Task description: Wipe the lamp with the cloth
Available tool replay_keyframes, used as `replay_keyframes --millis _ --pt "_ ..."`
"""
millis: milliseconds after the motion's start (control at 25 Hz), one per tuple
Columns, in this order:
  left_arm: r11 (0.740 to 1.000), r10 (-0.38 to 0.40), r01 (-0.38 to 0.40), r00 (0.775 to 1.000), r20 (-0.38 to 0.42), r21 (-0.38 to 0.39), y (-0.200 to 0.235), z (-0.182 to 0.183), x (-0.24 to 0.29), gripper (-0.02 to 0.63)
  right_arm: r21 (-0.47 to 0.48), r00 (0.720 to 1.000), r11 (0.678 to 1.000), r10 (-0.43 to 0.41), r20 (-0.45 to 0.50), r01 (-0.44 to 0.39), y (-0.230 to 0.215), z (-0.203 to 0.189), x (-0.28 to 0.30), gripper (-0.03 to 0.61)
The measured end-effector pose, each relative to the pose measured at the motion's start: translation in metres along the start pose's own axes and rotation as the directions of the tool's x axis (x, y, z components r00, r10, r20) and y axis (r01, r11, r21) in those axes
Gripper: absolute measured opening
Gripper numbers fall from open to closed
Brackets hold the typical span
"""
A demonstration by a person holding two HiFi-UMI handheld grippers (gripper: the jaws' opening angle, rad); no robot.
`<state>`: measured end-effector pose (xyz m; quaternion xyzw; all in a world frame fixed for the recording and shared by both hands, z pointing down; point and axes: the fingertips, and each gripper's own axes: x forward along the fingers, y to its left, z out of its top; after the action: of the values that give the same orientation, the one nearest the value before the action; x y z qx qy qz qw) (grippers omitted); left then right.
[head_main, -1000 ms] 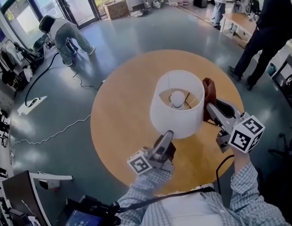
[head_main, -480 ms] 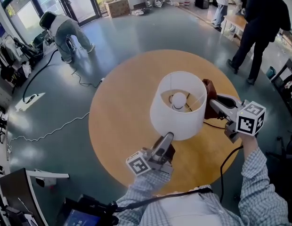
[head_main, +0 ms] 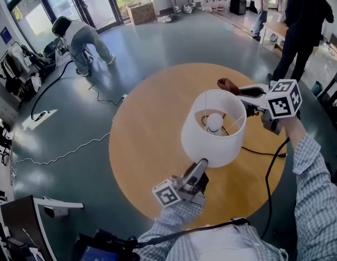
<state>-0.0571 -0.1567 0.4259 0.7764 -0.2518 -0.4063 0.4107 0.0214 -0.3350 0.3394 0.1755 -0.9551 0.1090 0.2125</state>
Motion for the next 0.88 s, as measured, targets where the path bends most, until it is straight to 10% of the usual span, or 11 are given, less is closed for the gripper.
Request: replay_keyframes --millis 360,880 --pt "1.0 0.008 -0.008 1.0 -0.002 0.006 0.004 -0.004 0.005 0.176 -0.281 0.922 0.922 0.16 -0.353 -0.268 0.014 0.038 0.054 0.081" --pt "1.0 0.021 -0.021 1.0 0.002 0.004 0.006 -0.005 0.004 0.176 -0.46 0.635 0.576 0.138 -0.76 -0.676 0.103 0.057 0.103 0.078"
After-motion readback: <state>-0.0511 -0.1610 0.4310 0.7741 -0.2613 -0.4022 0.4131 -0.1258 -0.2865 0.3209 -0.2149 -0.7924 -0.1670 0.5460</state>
